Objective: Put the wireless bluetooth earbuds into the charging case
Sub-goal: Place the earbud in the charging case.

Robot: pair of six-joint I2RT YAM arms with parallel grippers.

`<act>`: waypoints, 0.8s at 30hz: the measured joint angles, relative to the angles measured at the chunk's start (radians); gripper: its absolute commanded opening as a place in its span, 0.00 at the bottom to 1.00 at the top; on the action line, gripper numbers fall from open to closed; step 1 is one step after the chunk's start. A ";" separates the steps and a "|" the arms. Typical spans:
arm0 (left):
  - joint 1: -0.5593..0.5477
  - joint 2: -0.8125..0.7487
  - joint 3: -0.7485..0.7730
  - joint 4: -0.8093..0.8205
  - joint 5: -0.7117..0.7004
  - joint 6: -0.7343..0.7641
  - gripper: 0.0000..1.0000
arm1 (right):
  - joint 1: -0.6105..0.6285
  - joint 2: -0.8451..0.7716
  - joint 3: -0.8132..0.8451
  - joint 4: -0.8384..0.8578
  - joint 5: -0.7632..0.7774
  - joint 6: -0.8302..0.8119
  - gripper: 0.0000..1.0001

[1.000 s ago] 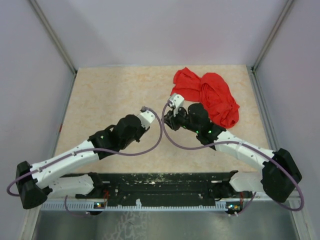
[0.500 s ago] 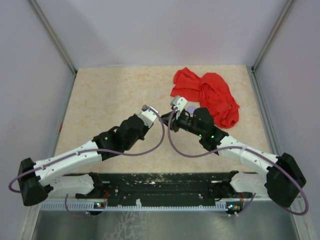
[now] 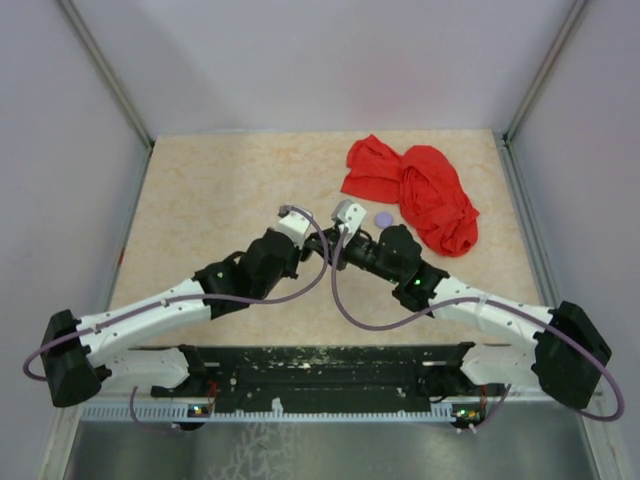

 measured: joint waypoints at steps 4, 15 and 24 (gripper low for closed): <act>0.000 0.009 0.000 0.005 0.012 -0.046 0.00 | 0.010 0.021 0.000 0.006 0.020 -0.009 0.06; 0.000 0.011 0.000 0.011 0.046 -0.111 0.00 | 0.013 0.068 0.000 0.007 0.055 -0.026 0.05; 0.000 0.001 0.000 0.020 0.059 -0.125 0.00 | 0.013 0.082 0.000 -0.007 0.076 -0.034 0.05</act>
